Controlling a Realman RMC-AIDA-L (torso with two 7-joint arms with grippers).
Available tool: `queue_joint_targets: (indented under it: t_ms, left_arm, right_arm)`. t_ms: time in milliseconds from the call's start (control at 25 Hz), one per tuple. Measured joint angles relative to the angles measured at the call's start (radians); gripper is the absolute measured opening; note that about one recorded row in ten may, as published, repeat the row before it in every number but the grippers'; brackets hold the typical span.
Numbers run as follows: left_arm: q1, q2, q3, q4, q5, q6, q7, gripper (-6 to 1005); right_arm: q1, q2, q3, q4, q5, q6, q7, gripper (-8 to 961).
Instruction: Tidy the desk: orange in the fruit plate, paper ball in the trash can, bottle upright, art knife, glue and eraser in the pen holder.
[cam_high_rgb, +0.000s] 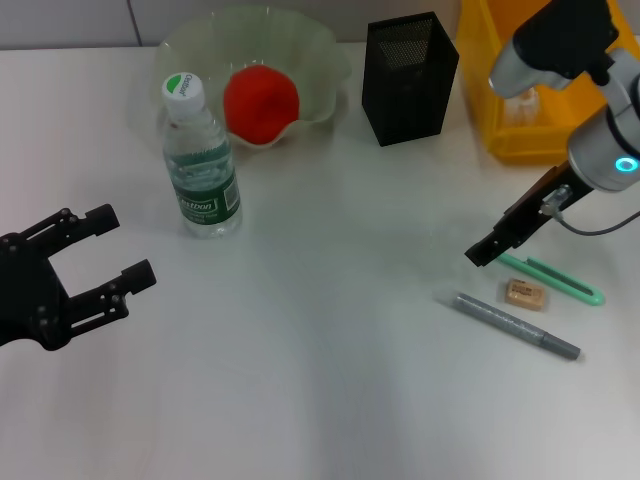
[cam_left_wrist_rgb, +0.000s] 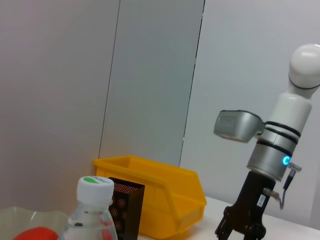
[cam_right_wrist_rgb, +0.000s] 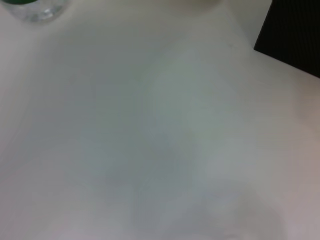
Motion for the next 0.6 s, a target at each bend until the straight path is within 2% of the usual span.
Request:
queue_joint_targets:
  t_ms: [40,200,600]
  left_arm:
    - [0.0,0.0,0.0,0.0,0.0,0.0,0.0,788]
    - [-0.005,-0.002,-0.001,-0.007,0.001,-0.008,0.001,788]
    - [-0.012,-0.002,-0.003,-0.009,0.002,-0.027,0.001,786]
  right_arm:
    - [0.02,0.0,0.0,0.046,-0.008,0.026,0.005,750]
    - [0.042,0.001,-0.001,0.093,-0.047,0.056,0.025,748]
    - [0.045,0.002,-0.001,0.109,-0.053,0.051,0.028,744]
